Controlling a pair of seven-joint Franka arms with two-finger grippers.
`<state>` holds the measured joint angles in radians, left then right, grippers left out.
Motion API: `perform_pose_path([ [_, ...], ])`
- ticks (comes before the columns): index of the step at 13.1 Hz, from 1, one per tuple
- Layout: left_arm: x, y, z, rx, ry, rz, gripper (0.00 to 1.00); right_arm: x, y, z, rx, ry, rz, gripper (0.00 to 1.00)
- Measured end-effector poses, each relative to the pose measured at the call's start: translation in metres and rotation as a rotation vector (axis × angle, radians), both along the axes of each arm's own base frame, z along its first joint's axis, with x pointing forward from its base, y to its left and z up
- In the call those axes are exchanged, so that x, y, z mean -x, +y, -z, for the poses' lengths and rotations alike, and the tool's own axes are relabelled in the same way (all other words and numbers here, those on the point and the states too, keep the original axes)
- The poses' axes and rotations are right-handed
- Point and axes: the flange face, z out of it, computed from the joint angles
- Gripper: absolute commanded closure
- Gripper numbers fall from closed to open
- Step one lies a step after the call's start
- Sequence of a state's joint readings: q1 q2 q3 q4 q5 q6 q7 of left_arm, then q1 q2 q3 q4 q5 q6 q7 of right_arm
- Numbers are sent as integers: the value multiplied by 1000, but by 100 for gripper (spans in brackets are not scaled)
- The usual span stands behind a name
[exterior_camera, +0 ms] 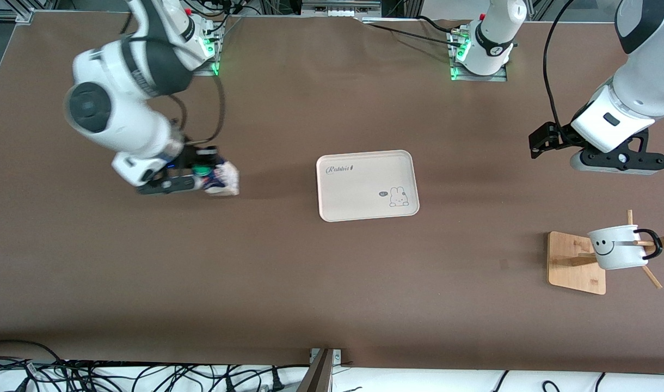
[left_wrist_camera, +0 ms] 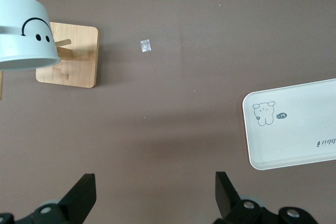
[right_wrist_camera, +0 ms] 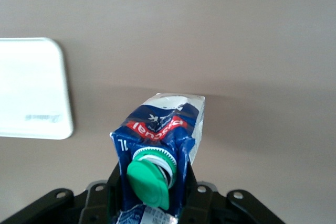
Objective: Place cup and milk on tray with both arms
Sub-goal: 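Lift the milk carton with the right gripper and carry it over the tray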
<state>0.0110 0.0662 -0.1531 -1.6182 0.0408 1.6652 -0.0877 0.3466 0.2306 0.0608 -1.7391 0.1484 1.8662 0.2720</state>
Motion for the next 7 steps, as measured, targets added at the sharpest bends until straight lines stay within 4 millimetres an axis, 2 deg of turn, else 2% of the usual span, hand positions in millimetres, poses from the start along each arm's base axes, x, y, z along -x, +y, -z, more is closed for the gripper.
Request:
perform_pose_path([
  [3, 0, 0, 0, 0, 0, 0, 0, 19, 95, 4, -21, -18, 4, 54],
  [5, 0, 0, 0, 0, 1, 0, 0, 28, 144, 13, -39, -47, 4, 53],
  [7, 0, 0, 1, 0, 1, 0, 0, 40, 185, 33, -61, -77, 10, 53],
])
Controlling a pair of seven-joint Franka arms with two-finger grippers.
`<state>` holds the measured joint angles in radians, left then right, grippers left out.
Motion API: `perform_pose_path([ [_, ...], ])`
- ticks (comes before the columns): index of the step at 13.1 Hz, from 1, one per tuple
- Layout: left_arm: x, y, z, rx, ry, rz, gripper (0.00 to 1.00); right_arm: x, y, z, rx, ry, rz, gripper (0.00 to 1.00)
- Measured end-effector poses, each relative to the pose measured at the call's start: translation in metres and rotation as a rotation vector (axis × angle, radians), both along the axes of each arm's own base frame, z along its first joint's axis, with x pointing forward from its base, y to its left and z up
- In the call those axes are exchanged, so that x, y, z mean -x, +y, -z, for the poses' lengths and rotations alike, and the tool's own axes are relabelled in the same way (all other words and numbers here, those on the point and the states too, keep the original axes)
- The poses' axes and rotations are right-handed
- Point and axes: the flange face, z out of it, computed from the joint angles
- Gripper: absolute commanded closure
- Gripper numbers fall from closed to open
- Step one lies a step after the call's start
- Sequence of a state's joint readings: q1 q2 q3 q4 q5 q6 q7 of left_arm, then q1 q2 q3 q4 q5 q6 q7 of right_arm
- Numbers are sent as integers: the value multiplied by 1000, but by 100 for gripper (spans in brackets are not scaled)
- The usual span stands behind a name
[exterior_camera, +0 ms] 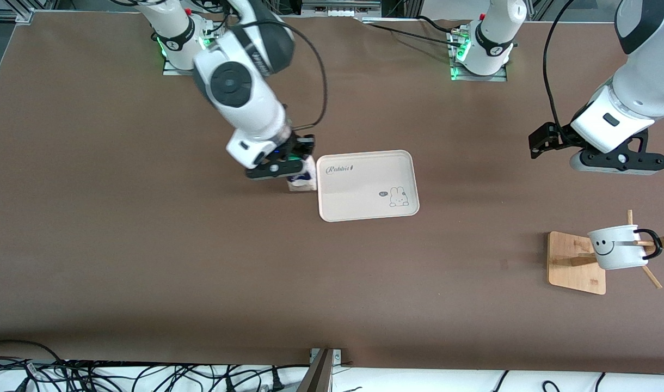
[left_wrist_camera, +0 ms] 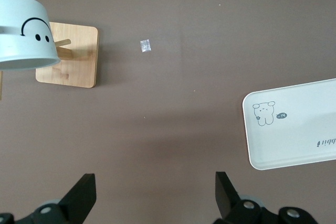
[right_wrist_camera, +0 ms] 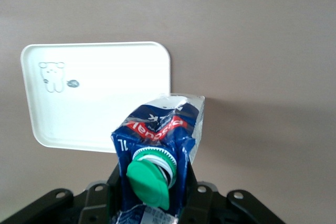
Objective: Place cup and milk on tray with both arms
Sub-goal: 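Lift the milk carton with the right gripper and carry it over the tray, then lower the milk carton onto the tray and open the right gripper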
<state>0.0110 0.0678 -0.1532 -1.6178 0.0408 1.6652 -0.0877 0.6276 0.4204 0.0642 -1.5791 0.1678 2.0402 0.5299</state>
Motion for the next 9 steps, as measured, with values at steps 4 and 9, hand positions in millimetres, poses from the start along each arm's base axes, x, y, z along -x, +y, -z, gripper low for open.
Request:
perform_pose_path([
  [4, 0, 0, 1, 0, 1, 0, 0, 18, 45, 42, -16, -22, -22, 53],
  [9, 0, 0, 1, 0, 1, 0, 0, 31, 66, 52, -9, -50, -69, 52],
])
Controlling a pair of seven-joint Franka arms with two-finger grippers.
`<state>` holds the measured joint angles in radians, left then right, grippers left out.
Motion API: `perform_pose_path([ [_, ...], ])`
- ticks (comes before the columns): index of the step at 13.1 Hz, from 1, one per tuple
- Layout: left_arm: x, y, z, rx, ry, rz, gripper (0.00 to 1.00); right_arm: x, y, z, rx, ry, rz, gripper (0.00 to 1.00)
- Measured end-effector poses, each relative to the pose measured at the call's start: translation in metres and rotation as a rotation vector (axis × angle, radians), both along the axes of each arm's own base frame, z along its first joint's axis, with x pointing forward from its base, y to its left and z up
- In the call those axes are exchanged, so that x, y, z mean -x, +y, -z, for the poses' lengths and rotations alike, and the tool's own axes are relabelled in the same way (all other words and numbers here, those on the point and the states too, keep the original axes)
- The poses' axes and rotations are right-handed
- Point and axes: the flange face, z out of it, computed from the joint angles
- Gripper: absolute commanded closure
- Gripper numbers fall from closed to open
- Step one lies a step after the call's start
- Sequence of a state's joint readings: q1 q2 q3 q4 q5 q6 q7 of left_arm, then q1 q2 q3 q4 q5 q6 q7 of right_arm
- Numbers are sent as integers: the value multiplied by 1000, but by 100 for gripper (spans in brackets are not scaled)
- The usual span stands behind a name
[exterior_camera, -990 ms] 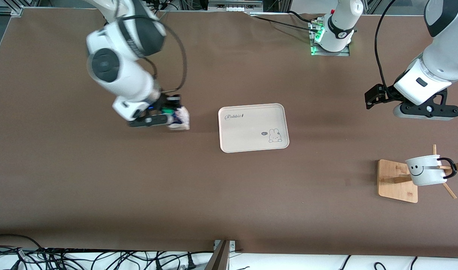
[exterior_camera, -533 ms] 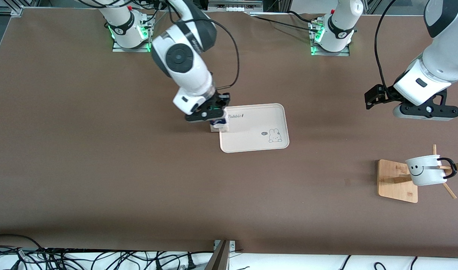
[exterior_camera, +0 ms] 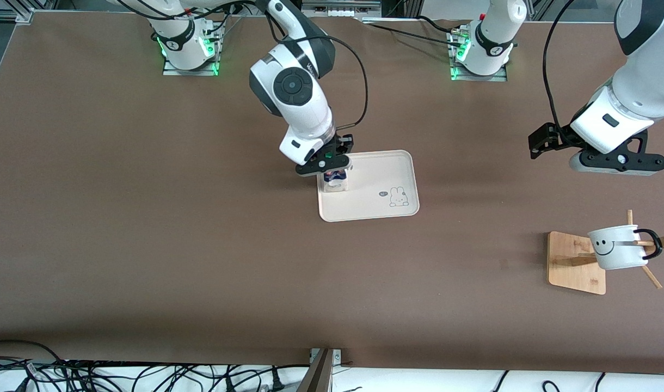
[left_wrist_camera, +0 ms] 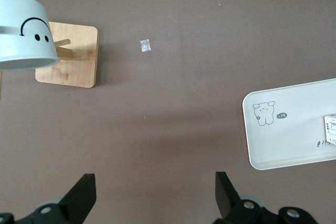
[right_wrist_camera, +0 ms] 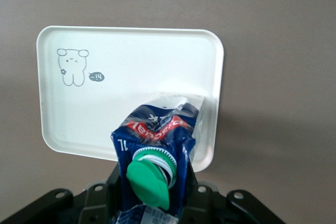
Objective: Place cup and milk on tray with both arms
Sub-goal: 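Lower the milk carton onto the tray and open the right gripper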
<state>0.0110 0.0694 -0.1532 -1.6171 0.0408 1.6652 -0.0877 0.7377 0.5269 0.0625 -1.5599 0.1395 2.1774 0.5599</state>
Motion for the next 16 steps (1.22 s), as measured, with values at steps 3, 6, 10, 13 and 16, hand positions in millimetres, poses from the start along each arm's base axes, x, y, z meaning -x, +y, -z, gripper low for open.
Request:
perform_pose_path([
  [3, 0, 0, 0, 0, -1, 0, 0, 3, 5, 8, 21, -14, -10, 41],
  [6, 0, 0, 0, 0, -1, 0, 0, 0, 2, 11, 30, -16, 7, 0],
  [10, 0, 0, 0, 0, -1, 0, 0, -13, -3, -8, 20, -32, 87, 0],
  [13, 0, 0, 0, 0, -1, 0, 0, -36, -34, -56, 56, -42, 135, 0],
  [16, 0, 0, 0, 0, -1, 0, 0, -71, -108, -100, 123, -49, 163, 0],
])
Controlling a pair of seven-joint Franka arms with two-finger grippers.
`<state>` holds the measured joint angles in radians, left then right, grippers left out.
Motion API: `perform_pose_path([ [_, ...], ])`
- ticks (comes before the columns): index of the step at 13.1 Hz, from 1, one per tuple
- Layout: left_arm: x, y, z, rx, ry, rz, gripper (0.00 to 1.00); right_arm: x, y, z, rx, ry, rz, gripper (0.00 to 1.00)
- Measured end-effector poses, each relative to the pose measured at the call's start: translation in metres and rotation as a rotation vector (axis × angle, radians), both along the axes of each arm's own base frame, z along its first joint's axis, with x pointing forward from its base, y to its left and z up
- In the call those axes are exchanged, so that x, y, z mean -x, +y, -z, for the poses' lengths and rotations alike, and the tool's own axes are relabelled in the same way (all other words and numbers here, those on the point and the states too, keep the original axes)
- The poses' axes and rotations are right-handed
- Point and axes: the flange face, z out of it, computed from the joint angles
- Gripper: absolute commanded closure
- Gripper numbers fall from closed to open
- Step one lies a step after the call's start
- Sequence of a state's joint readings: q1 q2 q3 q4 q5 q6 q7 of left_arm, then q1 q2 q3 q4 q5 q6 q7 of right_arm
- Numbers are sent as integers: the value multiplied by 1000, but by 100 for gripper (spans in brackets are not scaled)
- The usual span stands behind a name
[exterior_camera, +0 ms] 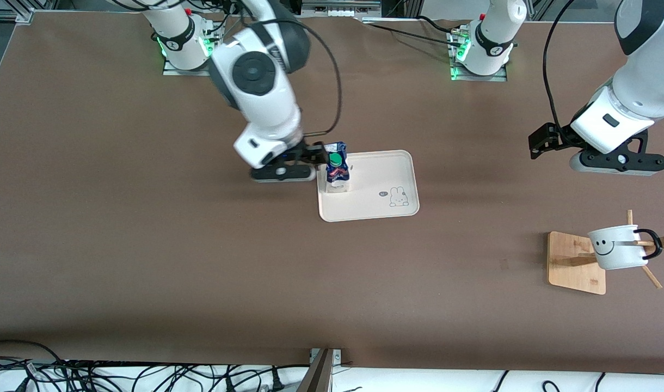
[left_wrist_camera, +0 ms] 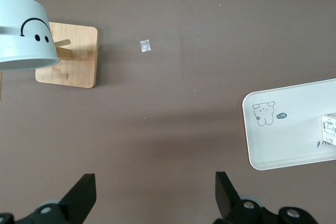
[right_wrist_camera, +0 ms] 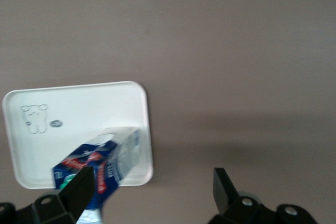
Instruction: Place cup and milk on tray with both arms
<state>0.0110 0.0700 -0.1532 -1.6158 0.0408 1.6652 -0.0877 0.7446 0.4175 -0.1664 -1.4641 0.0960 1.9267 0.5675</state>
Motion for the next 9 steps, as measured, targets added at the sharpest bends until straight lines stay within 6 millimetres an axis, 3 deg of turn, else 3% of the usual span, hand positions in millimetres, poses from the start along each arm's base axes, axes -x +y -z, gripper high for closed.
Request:
perform_pose_path([
  [3, 0, 0, 0, 0, 0, 0, 0, -28, -85, -36, 34, 29, 24, 0],
  [9, 0, 0, 0, 0, 0, 0, 0, -35, -225, -94, -37, 137, 15, 0],
])
